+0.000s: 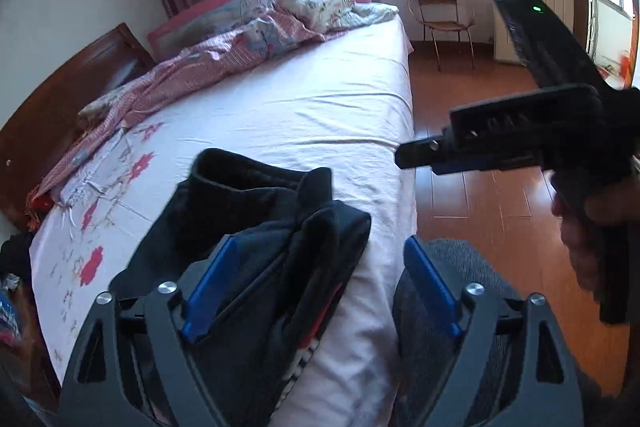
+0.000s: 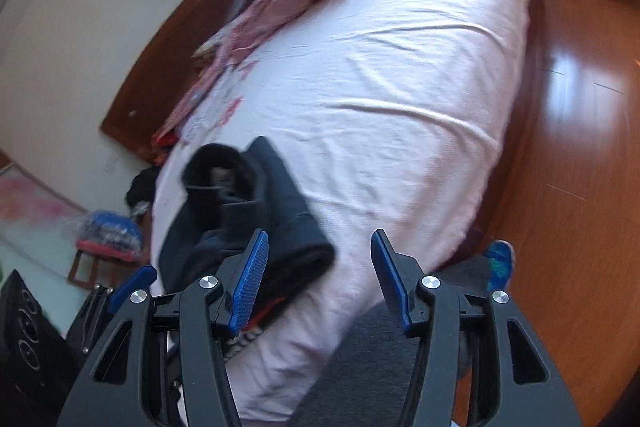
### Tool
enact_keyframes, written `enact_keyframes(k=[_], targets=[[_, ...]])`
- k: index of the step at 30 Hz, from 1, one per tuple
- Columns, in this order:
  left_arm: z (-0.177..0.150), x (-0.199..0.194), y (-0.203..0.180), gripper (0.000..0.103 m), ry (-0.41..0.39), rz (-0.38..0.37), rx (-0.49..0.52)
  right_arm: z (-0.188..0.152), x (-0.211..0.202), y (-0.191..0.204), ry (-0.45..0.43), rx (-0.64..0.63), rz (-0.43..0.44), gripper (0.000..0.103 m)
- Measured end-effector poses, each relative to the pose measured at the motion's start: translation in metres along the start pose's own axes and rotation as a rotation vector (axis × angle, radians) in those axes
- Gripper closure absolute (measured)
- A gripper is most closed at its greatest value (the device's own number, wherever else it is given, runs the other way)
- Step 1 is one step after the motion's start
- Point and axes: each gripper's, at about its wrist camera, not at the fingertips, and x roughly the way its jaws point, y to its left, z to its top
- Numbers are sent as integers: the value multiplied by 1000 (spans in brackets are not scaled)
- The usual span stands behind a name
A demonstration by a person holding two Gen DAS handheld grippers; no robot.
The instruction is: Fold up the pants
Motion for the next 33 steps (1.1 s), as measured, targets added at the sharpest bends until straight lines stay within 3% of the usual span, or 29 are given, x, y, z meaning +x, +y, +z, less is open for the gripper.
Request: enact_keyframes(k=[2,5,7,9,12,15,18,21,23,24,25,27,29,33], targets=[[-17,-19,39,13,7,48,-58,8,17,36,56,-101,44,50],[-62,-19,92,13,118,171,-214,19,50,60,180,-62,127,50],[-92,-25,120,13,139,213,-346,24,59,77,198,-101,102,50],[-111,-23,140,13,149,241,-453,34,67,99,222,-225,100,50],[-127,-11,141,13,142,215,-548,60,99,119,301,-459,53,50],[-130,-5,131,12,148,208,-577,78,136,123,445,-630,38,50],[-125,-4,127,12,138,207,-609,84,172,108,591,-658,5,50],[-124,-2,131,12,147,221,-615,75,189,92,707,-661,35,50],[-125,1,134,11,162,233,-618,67,189,88,765,-672,121,51],[-125,3,135,11,173,236,-625,62,186,89,780,-707,141,67],[-126,5,137,11,184,239,-630,56,183,91,802,-740,170,73],[-125,12,139,11,205,241,-637,48,173,102,820,-818,189,97],[-123,16,140,11,217,247,-639,43,157,113,843,-863,231,97],[-113,17,145,9,218,280,-604,39,124,130,880,-1006,184,97]])
